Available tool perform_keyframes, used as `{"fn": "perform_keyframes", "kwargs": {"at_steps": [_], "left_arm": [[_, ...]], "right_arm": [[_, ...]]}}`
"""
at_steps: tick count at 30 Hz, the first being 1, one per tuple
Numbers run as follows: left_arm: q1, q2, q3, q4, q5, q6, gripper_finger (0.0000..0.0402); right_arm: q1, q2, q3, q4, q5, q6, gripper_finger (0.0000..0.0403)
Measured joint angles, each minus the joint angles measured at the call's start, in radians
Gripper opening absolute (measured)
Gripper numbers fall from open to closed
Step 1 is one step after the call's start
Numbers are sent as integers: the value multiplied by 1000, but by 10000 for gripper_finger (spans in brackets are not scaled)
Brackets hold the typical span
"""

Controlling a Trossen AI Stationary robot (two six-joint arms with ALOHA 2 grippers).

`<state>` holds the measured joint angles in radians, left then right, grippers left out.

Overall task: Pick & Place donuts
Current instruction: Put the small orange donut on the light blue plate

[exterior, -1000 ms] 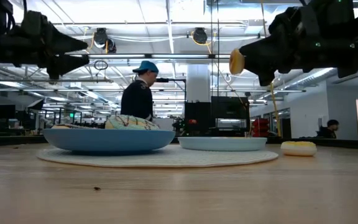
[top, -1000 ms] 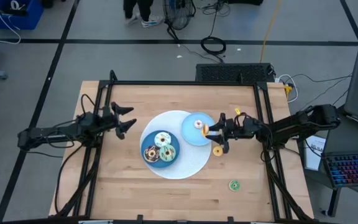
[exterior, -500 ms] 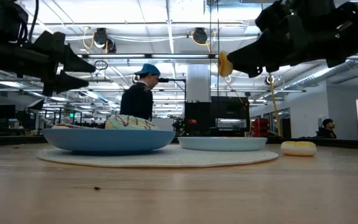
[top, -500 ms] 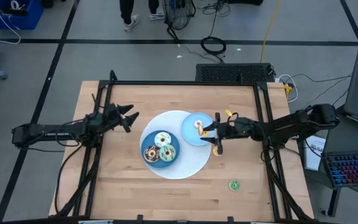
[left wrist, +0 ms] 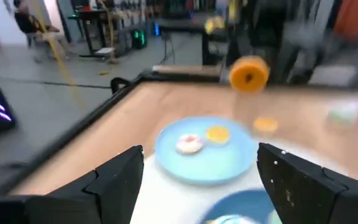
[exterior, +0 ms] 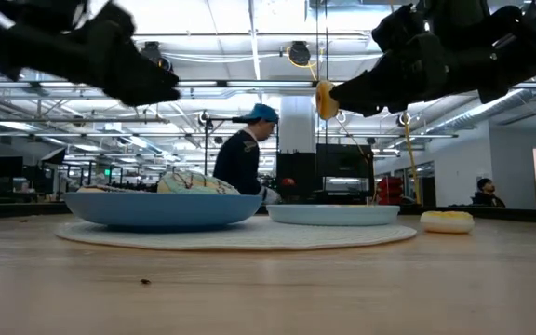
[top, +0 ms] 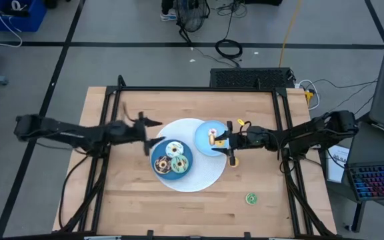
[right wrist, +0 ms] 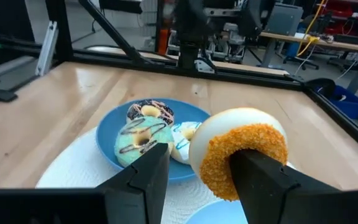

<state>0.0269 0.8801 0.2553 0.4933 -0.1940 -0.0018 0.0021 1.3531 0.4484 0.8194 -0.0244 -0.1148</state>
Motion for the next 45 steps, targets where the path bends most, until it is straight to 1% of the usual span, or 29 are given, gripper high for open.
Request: {"fn": "perform_keyframes", "kwargs": {"at_steps": [1, 3, 5, 6, 8, 11, 15, 18, 24, 30, 35, 38, 41, 45], "left_arm": [[-16, 61, 47, -23, -18, 73, 310], [-45, 185, 142, -38, -21, 231, 310], [-69, 299, 230, -55, -19, 342, 310], [-77, 353, 273, -57, -13, 373, 310], [-85, 449, 350, -57, 20, 395, 310], [-85, 561, 462, -49, 122, 373, 310], [-84, 696, 601, -19, 270, 334, 310], [-82, 773, 695, -19, 341, 331, 310], [-64, 858, 813, -58, 466, 297, 310], [-47, 884, 843, -57, 588, 211, 310], [-47, 883, 846, -54, 598, 184, 310], [-48, 883, 846, -53, 585, 181, 305], [-47, 895, 846, -44, 565, 179, 284], [-47, 922, 846, -14, 561, 179, 238]], "right_arm": [[0, 1, 0, 4, -4, 10, 155], [0, 0, 0, 14, -15, 25, 155], [0, 0, 0, 19, -77, 54, 155], [0, 1, 0, 29, -122, 74, 155], [0, 0, 0, 71, -224, 113, 155], [1, 0, 0, 116, -340, 173, 155], [12, 0, 0, 139, -400, 194, 155], [25, 0, 0, 149, -427, 206, 155], [53, 0, 0, 161, -426, 208, 155], [59, 0, 0, 164, -426, 205, 155], [59, 0, -1, 164, -424, 198, 155], [59, 0, -1, 173, -424, 197, 155], [59, 0, -1, 172, -423, 197, 155], [59, 0, -1, 171, -423, 199, 155]]}}
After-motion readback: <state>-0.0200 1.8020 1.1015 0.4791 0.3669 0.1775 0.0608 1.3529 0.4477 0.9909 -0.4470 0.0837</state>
